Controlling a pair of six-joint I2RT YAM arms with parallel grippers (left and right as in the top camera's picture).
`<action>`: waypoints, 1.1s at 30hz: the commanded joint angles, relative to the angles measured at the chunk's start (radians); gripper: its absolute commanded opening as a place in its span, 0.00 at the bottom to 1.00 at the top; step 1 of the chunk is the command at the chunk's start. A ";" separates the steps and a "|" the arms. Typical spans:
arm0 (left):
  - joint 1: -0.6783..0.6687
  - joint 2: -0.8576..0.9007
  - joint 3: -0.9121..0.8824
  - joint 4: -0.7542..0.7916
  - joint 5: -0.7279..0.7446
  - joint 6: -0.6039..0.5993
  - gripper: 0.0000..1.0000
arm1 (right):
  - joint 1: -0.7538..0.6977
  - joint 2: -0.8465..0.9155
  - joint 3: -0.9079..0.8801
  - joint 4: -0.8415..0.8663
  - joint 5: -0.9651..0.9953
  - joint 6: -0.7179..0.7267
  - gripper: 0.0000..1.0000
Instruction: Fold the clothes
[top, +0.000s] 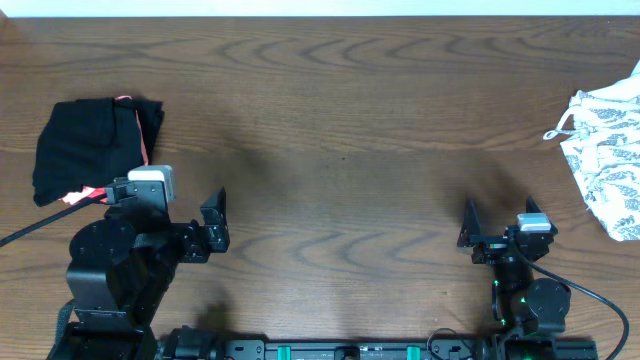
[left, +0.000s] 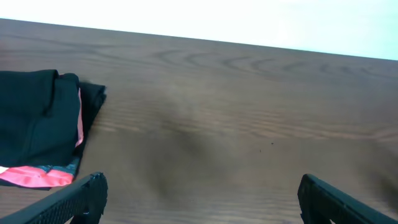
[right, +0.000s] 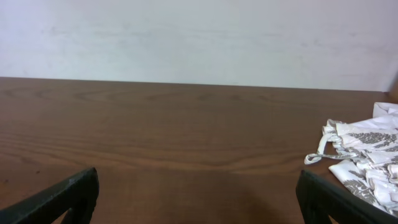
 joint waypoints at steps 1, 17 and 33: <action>-0.004 -0.003 0.006 -0.002 -0.008 -0.008 0.98 | 0.017 -0.007 -0.001 -0.005 -0.001 -0.014 0.99; 0.034 -0.400 -0.381 -0.041 -0.123 0.004 0.98 | 0.017 -0.007 -0.001 -0.004 0.000 -0.014 0.99; 0.034 -0.611 -0.846 0.614 -0.147 0.163 0.98 | 0.017 -0.007 -0.001 -0.005 0.000 -0.014 0.99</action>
